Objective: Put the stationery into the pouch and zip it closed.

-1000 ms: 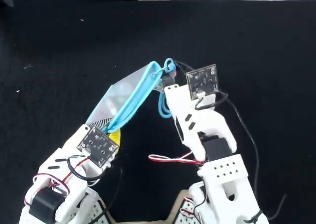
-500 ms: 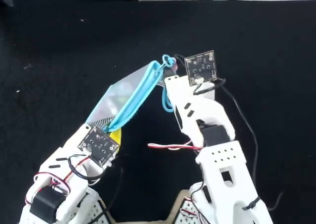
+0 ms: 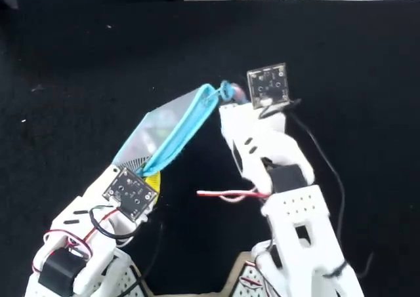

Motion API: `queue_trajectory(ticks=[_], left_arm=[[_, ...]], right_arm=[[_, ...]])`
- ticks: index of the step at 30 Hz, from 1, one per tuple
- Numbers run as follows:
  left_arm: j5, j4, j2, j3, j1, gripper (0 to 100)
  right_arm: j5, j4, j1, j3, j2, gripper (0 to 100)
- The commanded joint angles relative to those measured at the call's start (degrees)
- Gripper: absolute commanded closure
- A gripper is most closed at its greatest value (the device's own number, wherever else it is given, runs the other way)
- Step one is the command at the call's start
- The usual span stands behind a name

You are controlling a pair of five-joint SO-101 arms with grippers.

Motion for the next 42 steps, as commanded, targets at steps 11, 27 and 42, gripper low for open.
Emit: queue_trajectory(ticks=[11, 27, 42], left_arm=[[0.8, 0.6, 0.3, -7.4, -9.0, 97], [0.4, -18.7, 1.2, -13.1, -35.7, 97], [0.8, -41.9, 36.7, -13.5, -25.4, 97]], right_arm=[[0.1, 20.8, -6.9, -6.2, -23.9, 82.2], [9.9, 27.2, 3.3, -7.7, -26.9, 98.4], [11.1, 28.9, 11.2, 8.7, -27.1, 98.4]])
